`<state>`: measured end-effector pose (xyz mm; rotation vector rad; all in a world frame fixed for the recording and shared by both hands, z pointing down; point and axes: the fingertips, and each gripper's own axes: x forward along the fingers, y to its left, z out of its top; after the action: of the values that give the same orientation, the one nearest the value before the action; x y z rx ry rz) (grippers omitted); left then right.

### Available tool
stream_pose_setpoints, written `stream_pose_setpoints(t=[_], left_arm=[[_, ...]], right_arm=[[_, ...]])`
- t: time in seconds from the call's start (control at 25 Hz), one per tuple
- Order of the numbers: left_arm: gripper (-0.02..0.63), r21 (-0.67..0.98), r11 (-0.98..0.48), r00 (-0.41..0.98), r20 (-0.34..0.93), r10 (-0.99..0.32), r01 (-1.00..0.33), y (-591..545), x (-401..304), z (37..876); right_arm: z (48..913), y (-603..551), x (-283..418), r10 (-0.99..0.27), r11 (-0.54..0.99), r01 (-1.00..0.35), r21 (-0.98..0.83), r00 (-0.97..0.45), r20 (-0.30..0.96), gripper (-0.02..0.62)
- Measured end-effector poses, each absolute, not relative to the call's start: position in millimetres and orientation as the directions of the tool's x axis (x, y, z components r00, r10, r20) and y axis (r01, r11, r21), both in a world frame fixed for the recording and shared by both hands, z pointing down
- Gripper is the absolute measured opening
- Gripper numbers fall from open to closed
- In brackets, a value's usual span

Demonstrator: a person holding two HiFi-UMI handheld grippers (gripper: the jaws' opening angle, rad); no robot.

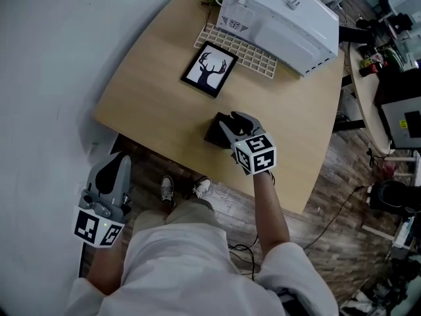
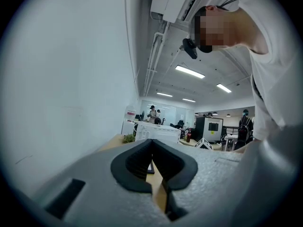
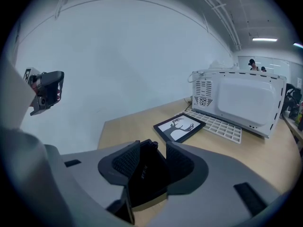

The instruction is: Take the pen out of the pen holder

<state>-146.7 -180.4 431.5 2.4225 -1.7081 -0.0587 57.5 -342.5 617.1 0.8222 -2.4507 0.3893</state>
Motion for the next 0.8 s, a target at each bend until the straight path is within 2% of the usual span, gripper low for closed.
stream_pose_setpoints(t=[0.4,0.8], left_arm=[[0.014,0.217,-0.376,0.397,0.060,-0.916,-0.901,-178,-121,443],[0.014,0.243,-0.390,0.415,0.057,-0.908,-0.888,-180,-123,451]], right_arm=[[619,-343,55,-0.497,0.805,-0.588,0.075,-0.600,0.627,0.110],[611,-334,48,-0.527,0.793,-0.601,0.097,-0.598,0.604,0.061]])
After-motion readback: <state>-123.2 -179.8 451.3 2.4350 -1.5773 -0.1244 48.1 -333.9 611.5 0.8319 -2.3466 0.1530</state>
